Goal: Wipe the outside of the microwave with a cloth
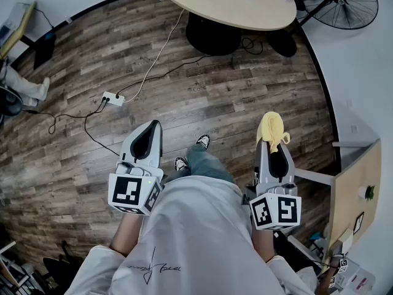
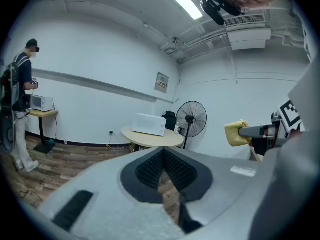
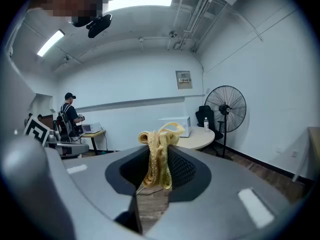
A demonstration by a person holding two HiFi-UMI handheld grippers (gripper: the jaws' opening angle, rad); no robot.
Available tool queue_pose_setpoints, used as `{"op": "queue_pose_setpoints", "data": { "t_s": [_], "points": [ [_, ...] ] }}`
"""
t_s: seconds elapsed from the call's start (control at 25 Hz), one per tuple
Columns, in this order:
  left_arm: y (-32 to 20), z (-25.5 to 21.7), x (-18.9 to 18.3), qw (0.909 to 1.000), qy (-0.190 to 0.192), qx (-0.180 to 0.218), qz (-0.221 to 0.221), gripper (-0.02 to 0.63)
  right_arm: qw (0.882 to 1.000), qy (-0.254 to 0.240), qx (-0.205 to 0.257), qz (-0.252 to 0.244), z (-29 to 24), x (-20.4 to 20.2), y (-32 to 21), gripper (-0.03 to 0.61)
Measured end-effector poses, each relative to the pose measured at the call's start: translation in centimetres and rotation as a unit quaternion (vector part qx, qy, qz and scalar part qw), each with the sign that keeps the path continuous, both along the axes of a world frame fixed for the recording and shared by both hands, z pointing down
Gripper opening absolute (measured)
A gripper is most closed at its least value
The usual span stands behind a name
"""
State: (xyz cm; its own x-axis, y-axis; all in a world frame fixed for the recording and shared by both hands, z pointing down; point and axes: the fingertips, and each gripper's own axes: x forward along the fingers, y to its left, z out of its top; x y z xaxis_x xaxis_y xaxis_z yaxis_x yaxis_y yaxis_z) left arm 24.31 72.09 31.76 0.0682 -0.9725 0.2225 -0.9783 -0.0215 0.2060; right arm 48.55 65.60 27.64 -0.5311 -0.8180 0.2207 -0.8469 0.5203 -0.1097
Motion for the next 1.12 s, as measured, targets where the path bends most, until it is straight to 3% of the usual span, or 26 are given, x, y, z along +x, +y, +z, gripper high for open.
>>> {"op": "queue_pose_setpoints", "data": {
  "t_s": [0.28,0.6,0.76,0.84,1.12],
  "points": [
    [-0.2,-0.8,-0.9,0.9999,-0.011,0.005,0.007,-0.009,0.999,-0.021,-0.018,-0.016,0.7,-1.9,-0.4,0.114],
    [-2.6,-1.0,-1.0,0.9990,-0.007,0.019,0.039,-0.009,0.990,-0.108,-0.038,-0.087,-0.6,-5.4,-2.1,0.117],
    [-4.8,-2.7,-2.0,0.9954,0.034,0.079,0.043,-0.009,0.990,-0.089,-0.016,-0.106,-0.8,-7.4,-4.6,0.115],
    [-6.4,-3.1,-2.7,0.9941,0.044,0.090,0.043,-0.009,0.992,-0.081,-0.007,-0.095,-0.7,-8.1,-6.6,0.115],
    [-13.7,-4.6,-3.8,0.9910,0.023,0.109,0.074,-0.003,0.992,-0.085,-0.005,-0.097,-0.8,-10.4,-14.5,0.115]
  ]
}}
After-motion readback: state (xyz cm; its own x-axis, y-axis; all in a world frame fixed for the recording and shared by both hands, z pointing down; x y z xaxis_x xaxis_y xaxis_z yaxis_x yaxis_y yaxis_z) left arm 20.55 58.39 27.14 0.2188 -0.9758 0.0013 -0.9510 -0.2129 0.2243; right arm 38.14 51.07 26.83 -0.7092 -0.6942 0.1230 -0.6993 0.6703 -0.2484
